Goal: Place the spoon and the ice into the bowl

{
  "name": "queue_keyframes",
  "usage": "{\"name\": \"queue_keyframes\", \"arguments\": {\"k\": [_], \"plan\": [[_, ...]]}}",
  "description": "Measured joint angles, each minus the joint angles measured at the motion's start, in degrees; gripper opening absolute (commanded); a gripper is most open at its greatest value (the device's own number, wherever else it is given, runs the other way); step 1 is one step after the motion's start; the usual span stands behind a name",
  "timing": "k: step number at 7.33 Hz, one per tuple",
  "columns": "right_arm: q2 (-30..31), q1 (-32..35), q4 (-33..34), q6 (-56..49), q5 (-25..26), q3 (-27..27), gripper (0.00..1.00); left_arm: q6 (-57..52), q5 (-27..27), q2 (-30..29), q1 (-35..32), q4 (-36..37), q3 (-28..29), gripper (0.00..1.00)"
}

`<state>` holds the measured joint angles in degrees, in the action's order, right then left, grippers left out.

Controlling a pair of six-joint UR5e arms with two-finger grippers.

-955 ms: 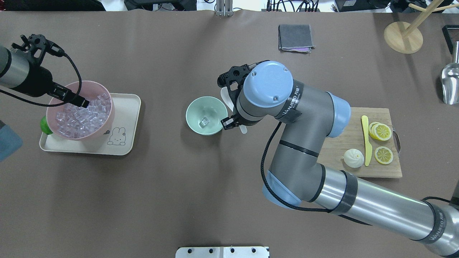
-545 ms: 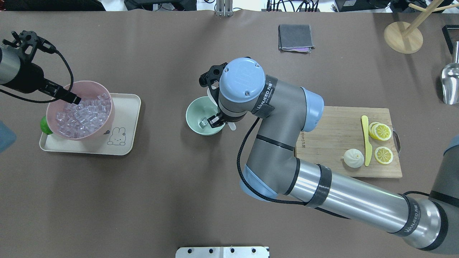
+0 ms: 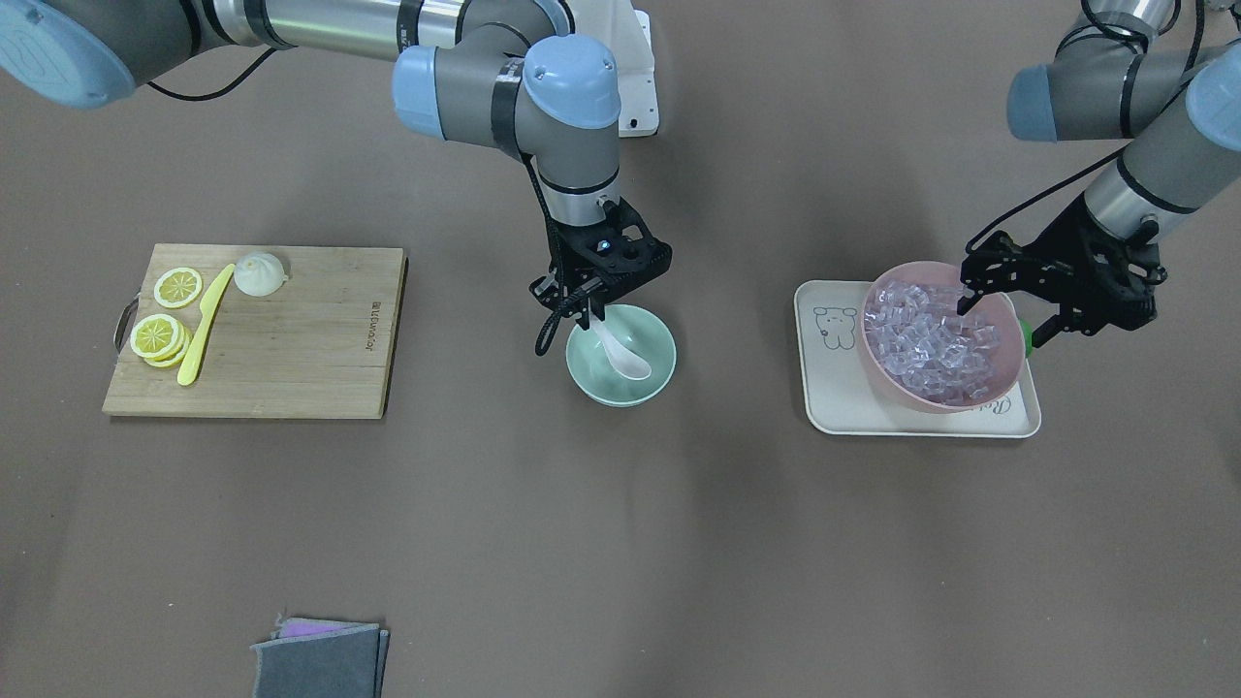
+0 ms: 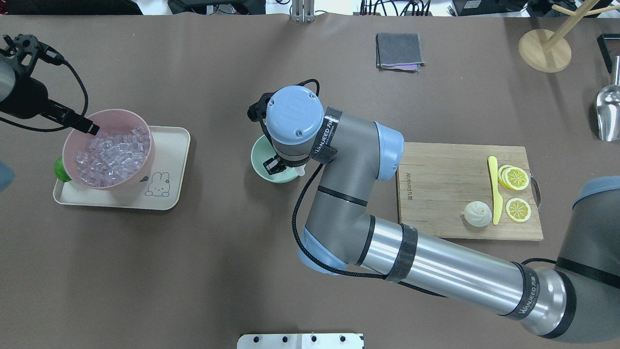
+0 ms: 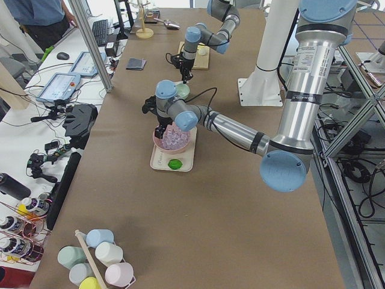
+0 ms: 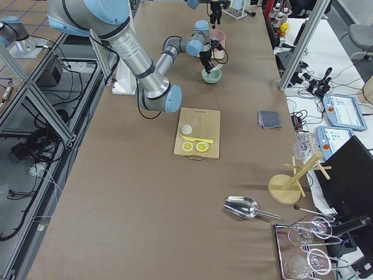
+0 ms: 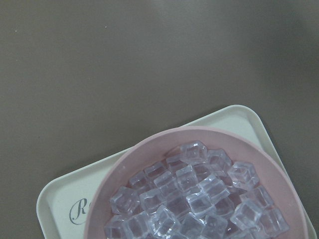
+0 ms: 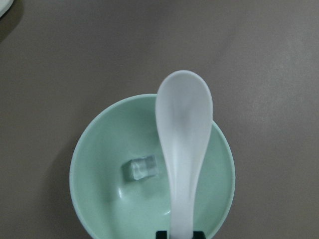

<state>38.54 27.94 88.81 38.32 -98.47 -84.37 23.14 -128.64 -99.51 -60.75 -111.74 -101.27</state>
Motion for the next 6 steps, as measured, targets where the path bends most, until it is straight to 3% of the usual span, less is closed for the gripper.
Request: {"name": "queue_keyframes", "arguments": {"k": [3, 6], "plan": [[0.26, -0.28, 0.02, 0.1, 0.49, -0.95, 1.0, 0.05, -0.24, -0.79, -1.2, 0.39, 1.18, 0.94], [4.14, 3.19, 4.83, 0.1, -2.13, -8.87, 1.0, -0.72, -4.47, -2.22, -5.61, 0.66, 4.32, 0.97]]}}
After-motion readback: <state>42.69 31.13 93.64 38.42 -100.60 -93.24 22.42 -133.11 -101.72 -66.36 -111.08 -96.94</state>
